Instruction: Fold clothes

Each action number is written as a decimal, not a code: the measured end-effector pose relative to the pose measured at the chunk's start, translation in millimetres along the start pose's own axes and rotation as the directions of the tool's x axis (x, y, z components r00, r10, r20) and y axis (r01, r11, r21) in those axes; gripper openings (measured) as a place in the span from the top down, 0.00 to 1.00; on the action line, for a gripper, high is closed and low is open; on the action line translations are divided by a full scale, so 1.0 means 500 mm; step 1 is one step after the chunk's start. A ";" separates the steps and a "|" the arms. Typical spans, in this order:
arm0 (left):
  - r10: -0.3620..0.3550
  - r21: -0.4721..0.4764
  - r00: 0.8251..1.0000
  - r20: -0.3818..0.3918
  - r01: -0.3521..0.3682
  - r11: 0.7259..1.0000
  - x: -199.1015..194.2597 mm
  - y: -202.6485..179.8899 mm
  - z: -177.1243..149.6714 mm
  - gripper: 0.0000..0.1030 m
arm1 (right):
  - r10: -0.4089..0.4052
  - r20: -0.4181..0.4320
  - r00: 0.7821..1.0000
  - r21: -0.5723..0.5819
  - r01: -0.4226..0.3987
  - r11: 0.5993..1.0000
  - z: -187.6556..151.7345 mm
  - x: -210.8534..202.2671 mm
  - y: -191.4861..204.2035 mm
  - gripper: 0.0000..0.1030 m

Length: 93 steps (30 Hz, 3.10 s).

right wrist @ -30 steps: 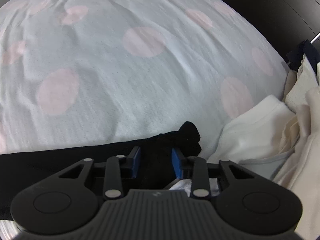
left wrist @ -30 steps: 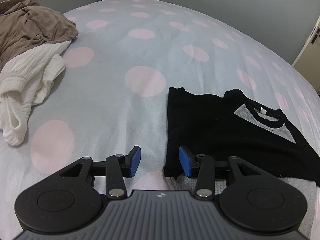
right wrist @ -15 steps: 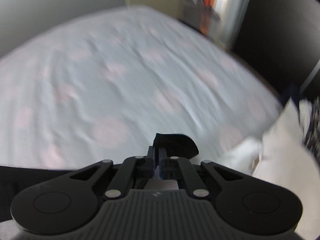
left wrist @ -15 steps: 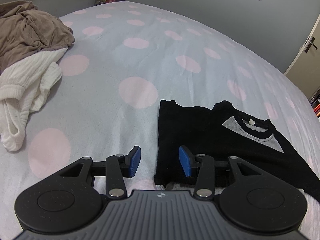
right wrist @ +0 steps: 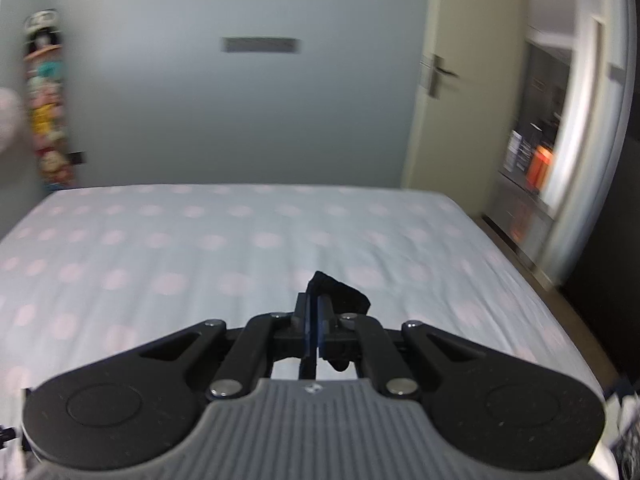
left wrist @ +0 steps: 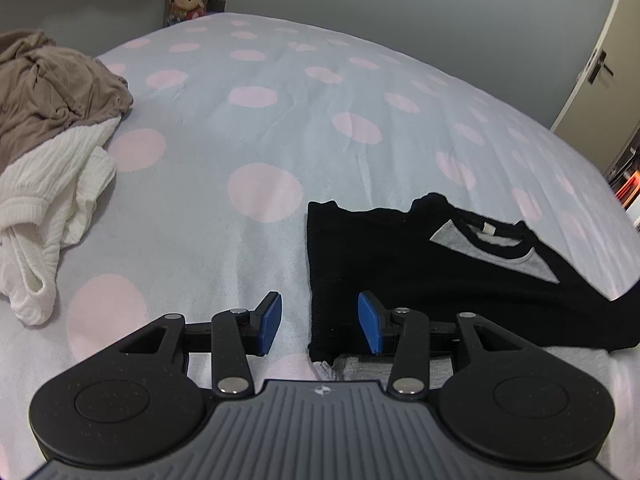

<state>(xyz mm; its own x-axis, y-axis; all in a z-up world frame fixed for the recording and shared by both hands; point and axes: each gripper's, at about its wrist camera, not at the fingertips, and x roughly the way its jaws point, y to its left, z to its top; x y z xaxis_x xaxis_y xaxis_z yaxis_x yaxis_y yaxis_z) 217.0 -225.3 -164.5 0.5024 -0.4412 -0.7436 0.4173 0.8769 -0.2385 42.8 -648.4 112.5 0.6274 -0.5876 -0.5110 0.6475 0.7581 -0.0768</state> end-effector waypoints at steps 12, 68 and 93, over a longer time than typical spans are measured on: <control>-0.082 -0.099 0.996 0.027 0.084 0.991 -0.017 0.047 0.023 0.61 | 0.269 -0.023 0.963 -0.111 -0.270 0.957 -0.069 0.028 0.342 0.96; -0.276 0.106 0.961 0.019 0.273 0.956 0.021 -0.125 0.111 0.96 | 0.154 -0.273 0.950 -0.471 -0.271 0.839 -0.542 0.291 0.117 0.93; -0.180 -0.003 0.982 -0.057 0.181 0.984 0.079 -0.017 0.029 0.59 | 0.273 -0.265 0.925 -0.212 -0.332 0.919 -0.489 0.252 0.051 0.73</control>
<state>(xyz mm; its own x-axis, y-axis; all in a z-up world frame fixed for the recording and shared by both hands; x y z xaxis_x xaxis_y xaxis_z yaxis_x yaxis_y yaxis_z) 244.3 -253.2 -182.7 0.3749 -0.5807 -0.7226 0.4988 0.7834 -0.3708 32.8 -634.2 -163.2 0.6423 -0.2616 -0.7205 0.2955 0.9518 -0.0822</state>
